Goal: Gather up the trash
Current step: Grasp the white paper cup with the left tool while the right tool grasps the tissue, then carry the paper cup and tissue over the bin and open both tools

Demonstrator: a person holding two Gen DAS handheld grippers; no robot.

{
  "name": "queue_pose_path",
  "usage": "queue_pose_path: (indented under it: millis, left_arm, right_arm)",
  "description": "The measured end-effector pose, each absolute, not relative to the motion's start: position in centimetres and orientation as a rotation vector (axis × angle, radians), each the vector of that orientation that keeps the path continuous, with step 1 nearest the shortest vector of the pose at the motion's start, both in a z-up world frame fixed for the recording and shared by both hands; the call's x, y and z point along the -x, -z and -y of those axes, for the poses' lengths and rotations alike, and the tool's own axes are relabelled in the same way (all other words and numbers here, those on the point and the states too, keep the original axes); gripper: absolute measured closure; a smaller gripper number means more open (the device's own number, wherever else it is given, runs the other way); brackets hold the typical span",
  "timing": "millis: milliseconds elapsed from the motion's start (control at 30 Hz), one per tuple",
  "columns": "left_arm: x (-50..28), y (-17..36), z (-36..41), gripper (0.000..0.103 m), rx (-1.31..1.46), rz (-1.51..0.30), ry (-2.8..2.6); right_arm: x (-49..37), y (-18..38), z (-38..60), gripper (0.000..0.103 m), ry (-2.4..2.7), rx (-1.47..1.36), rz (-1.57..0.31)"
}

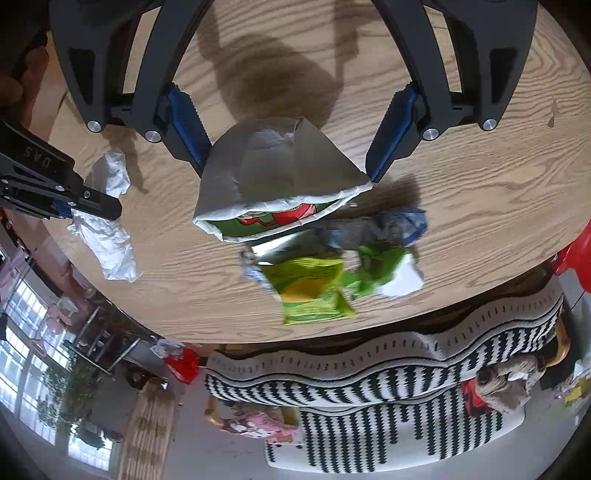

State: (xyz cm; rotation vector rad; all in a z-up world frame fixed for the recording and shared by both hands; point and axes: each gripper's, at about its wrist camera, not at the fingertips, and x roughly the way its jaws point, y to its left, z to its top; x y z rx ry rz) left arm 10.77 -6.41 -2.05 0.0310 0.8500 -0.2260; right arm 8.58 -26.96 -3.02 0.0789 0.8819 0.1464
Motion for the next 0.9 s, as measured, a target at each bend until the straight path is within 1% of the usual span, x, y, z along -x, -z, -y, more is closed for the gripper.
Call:
queue_pose_path:
  millis: [200, 333, 633, 900]
  left_arm:
    - [-10.1, 1.5, 10.5, 0.023, -0.061, -0.848, 0.291]
    - [-9.4, 0.9, 14.2, 0.023, -0.084, -0.832, 0.355]
    - [-6.4, 0.5, 26.2, 0.023, -0.157, -0.805, 0.569]
    - [-2.3, 1.2, 36.1, 0.023, -0.217, -0.801, 0.772]
  right_arm:
    - [-6.4, 2.6, 32.0, 0.080, -0.078, -0.091, -0.884]
    - [-4.0, 2.3, 37.0, 0.080, -0.001, -0.122, -0.879]
    - [2.0, 2.8, 48.3, 0.080, 0.177, -0.227, -0.878]
    - [7.0, 3.2, 56.0, 0.080, 0.303, -0.350, -0.870]
